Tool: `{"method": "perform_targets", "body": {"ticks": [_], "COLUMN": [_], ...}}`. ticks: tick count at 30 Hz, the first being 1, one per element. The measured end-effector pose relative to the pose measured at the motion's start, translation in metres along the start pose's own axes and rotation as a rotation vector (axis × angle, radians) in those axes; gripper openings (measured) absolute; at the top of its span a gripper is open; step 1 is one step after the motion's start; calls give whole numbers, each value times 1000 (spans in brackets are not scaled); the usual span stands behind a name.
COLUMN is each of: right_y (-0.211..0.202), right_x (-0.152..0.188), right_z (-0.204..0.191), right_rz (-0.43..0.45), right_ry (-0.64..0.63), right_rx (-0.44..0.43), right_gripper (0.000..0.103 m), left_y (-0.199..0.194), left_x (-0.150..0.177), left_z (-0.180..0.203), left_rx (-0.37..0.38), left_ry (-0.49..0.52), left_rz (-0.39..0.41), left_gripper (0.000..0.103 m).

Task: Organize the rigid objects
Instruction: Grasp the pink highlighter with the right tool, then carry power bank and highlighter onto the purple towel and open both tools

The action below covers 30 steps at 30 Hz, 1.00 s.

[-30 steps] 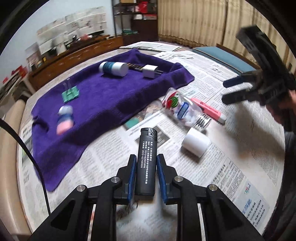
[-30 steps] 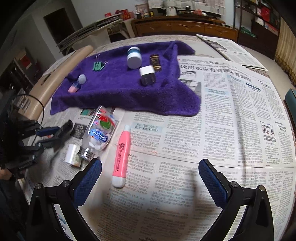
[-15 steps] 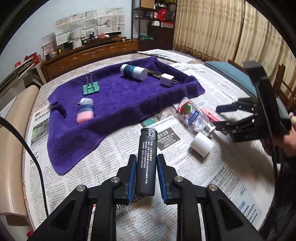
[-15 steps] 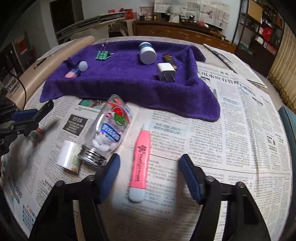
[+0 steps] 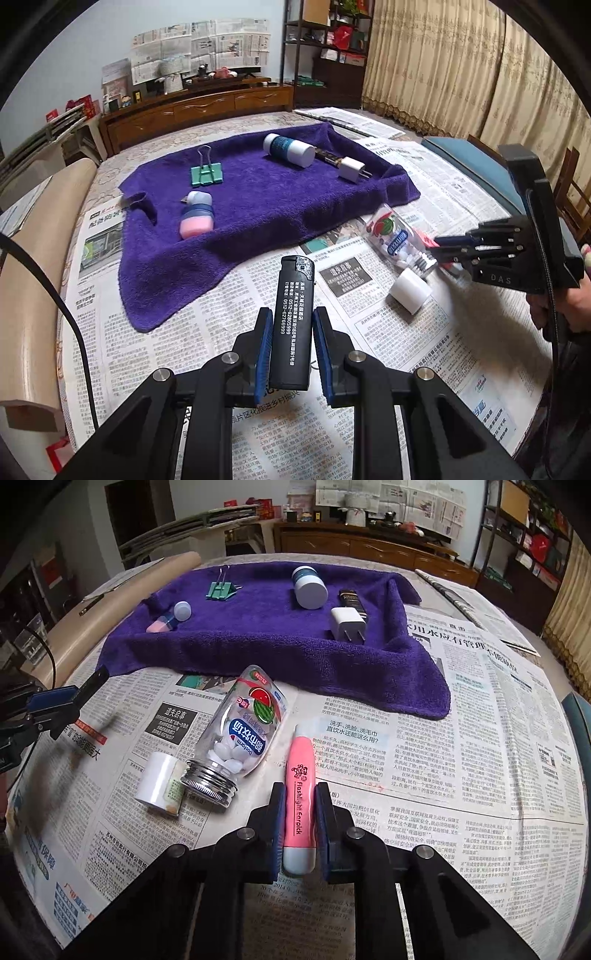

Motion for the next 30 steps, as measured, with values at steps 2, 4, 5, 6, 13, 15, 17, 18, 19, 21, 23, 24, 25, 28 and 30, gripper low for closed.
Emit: {"method": "perform_targets", "body": {"ticks": [2,4,5,6,13,15,17,18,19,21,23,24,25,28,30], "right_y": [-1,-5,-7,-11,-32,-39,-42,-43,-44,-42,-35,-35,-34,-31,-31], "right_x": [0,-1,-3,-5,-19,-25,-32,-36,-39,-45,-45,-45,-45,-42,-41], "right_z": [2,3,4,4,2,0,-2,-3,-3,-1,1,3,4,8,7], "right_rz": [-2,-2,-1,11,54,78,90,99,100,107,86,98,99,81,80], "right_ry": [17,21,22,22,27,27,37,44,46,46,54,66,68,76,76], "right_rx": [-14,-14,-14,-16,-19,-25,-42,-51,-55,-45,-55,-59,-62,-58,-58], "right_gripper": [16,16,16,16,16,16,16,16,16,16,16,16,16,16,16], "left_y": [-2,-3,-4,-4,-13,-16,-18,-18,-19,-12,-7,-2,1,9,13], "left_x": [-2,-4,-5,-6,-15,-18,-21,-23,-25,-26,-22,-20,-17,-8,3], "left_z": [-1,-3,-2,-3,0,1,2,2,3,1,3,1,-1,-8,-11], "left_rx": [-1,-2,-3,-6,-17,-18,-17,-19,-21,-51,-41,-44,-42,-44,-45], "left_ry": [-8,-12,-12,-14,-17,-21,-25,-26,-28,-32,-16,-22,-25,-35,-37], "left_rz": [3,4,6,7,14,21,19,20,21,-3,-11,-27,-38,-63,-88], "left_gripper": [22,22,22,22,22,21,16,15,15,15,15,15,15,15,15]}}
Point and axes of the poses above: each gripper's, at about its wrist camera, not at the fingertips, and y roughly the way its jaws point, z to its right, x to its underside, the point moved 9 cm from there along y, roughly the way its jaws point, and after that the axes turned 15 degrees about -x, right-handed, at the moved point
